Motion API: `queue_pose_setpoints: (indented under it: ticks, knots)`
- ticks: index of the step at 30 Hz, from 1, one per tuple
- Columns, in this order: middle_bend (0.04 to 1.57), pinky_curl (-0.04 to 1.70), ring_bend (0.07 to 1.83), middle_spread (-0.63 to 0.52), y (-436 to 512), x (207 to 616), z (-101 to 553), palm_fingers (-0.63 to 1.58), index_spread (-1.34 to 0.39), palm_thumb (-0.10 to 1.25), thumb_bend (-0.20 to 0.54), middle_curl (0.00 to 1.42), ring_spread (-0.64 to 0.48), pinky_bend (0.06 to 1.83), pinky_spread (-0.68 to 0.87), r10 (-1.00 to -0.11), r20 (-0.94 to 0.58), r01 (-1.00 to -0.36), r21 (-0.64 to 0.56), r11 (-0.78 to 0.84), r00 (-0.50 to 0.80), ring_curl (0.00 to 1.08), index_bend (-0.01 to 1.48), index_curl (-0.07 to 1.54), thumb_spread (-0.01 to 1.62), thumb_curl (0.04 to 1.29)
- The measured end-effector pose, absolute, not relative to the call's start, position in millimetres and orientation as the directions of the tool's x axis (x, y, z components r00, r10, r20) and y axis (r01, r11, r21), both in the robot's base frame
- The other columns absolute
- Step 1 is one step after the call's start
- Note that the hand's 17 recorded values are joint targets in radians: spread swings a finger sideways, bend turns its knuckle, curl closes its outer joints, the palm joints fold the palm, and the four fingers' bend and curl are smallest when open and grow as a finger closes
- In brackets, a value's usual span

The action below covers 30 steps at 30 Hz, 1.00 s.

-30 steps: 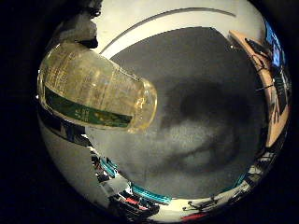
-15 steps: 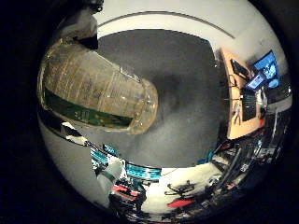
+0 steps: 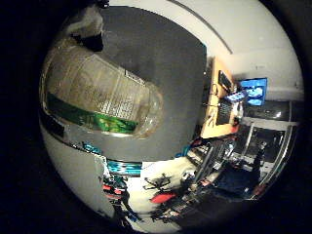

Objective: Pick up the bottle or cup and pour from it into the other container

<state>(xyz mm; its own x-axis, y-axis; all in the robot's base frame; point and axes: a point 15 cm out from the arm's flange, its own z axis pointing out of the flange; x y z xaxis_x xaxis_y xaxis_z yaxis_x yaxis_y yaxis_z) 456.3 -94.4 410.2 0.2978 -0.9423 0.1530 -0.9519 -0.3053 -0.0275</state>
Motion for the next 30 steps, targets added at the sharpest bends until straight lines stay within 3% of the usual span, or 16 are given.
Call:
queue_pose_setpoints:
  ticks: [14, 23, 30]
  knots:
    - [1.35, 0.92, 1.46, -0.13, -14.3, 470.6, 412.2, 1.14, -0.21, 1.11, -0.019, 0.78, -0.17, 1.20, -0.26, -0.776, 0.452, -0.893, 0.130, -0.431, 0.440, 0.65, 1.18, 0.80, 0.14, 0.94]
    - [1.36, 0.94, 1.46, -0.13, 16.4, 476.6, 405.0, 1.15, -0.21, 1.09, -0.021, 0.78, -0.17, 1.19, -0.26, -0.574, 0.634, -0.850, 0.313, -0.424, 0.519, 0.65, 1.17, 0.81, 0.16, 0.94]
    - [1.35, 0.95, 1.45, -0.13, 34.2, 494.3, 395.4, 1.14, -0.21, 1.09, -0.020, 0.78, -0.17, 1.19, -0.26, -0.453, 0.721, -0.842, 0.358, -0.403, 0.523, 0.65, 1.17, 0.81, 0.17, 0.94]
